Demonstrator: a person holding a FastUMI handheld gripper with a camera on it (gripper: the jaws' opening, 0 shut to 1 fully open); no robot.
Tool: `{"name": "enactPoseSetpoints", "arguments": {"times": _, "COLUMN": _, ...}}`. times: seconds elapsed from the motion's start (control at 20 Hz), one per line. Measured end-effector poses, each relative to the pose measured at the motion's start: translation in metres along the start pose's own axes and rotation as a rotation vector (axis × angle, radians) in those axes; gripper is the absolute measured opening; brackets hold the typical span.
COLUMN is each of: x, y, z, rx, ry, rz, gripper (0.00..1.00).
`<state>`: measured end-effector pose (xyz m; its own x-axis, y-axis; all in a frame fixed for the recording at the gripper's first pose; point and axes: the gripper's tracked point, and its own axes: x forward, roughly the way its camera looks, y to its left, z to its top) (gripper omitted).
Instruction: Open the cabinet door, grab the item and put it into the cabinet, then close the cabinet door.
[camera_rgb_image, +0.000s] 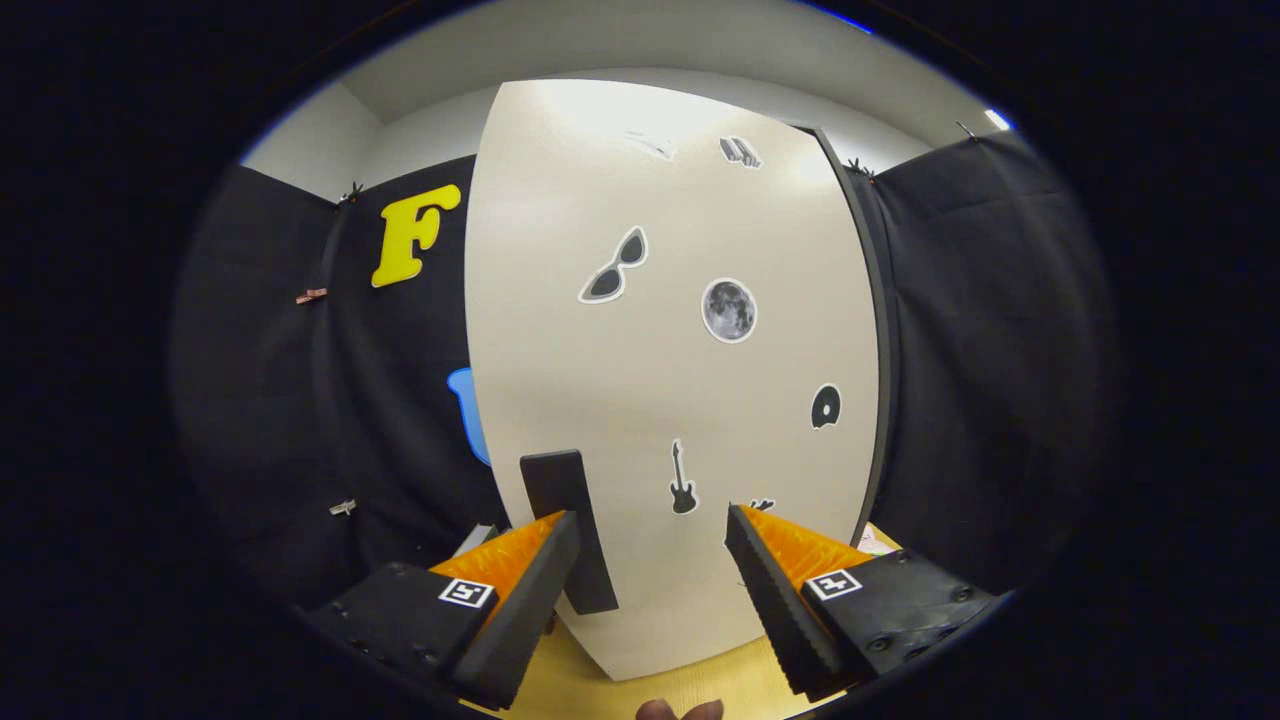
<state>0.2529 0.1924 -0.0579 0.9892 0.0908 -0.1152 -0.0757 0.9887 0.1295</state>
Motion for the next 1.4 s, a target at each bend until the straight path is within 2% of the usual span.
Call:
{"name": "enactPoseSetpoints", "arguments": {"times": 0.15, "x": 0.012, "y": 0.011, "z": 0.001, "rx": -0.022, "ry": -0.003, "rz": -0.010, "gripper": 0.97}}
{"name": "enactPoseSetpoints", "arguments": {"times": 0.4, "x": 0.007, "y": 0.010, "z": 0.006, "rx": -0.052, "ry": -0.017, "rz": -0.024, "gripper": 0.97}}
{"name": "enactPoseSetpoints", "arguments": {"times": 1.0, "x": -0.081, "y": -0.029, "z": 0.020, "rx": -0.076, "ry": -0.041, "rz": -0.047, "gripper": 0.97}}
{"name": "enactPoseSetpoints", "arguments": {"times": 1.4, "x": -0.110, "y": -0.051, "z": 0.024, "rx": -0.061, "ry": -0.060, "rz": -0.066, "gripper": 0.97}}
